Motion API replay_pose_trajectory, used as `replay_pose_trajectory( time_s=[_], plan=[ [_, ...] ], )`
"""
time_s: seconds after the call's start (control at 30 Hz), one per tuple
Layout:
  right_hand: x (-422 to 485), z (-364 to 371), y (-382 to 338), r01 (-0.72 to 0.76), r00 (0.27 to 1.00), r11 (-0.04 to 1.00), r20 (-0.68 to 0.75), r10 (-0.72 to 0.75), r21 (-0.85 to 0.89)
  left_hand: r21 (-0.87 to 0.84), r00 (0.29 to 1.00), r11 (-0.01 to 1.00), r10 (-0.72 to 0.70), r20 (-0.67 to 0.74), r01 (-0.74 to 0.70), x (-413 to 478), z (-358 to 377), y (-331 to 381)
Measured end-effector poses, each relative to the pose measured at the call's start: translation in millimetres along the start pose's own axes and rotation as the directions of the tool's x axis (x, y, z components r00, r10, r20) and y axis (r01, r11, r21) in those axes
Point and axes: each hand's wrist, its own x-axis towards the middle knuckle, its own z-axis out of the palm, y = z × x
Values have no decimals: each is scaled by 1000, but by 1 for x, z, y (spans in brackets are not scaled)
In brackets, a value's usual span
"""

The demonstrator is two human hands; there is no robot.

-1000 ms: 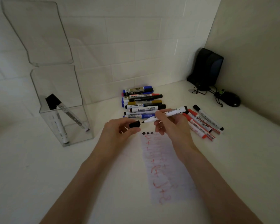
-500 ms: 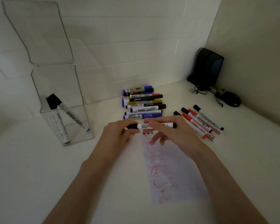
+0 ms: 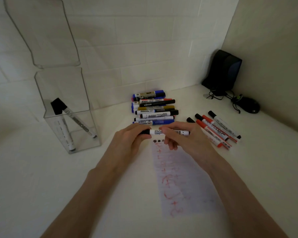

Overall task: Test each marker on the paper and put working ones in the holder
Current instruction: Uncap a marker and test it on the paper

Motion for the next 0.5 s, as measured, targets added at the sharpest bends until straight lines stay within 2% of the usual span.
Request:
replay_pose_trajectory(
  time_s=[0.1, 0.17, 0.23, 0.37, 0.5],
  plan=[
    [3, 1, -3, -51, 999, 995, -2, 51, 85, -189, 992, 976, -116, -38, 107, 4, -2, 10],
    [2, 1, -4, -78, 997, 985, 26, 75, 152, -367, 973, 913, -219, -70, 179, 7, -8, 20],
    [2, 3, -6, -88, 996, 977, 40, 82, 193, -470, 958, 860, -271, -95, 197, 10, -19, 28],
    [3, 5, -8, -79, 995, 959, -41, 93, 271, -561, 937, 812, -305, -170, 162, 16, -49, 46],
    [6, 8, -2, -22, 982, 980, -179, 59, 199, -435, 921, 892, -266, -286, 122, 22, -93, 58]
  ],
)
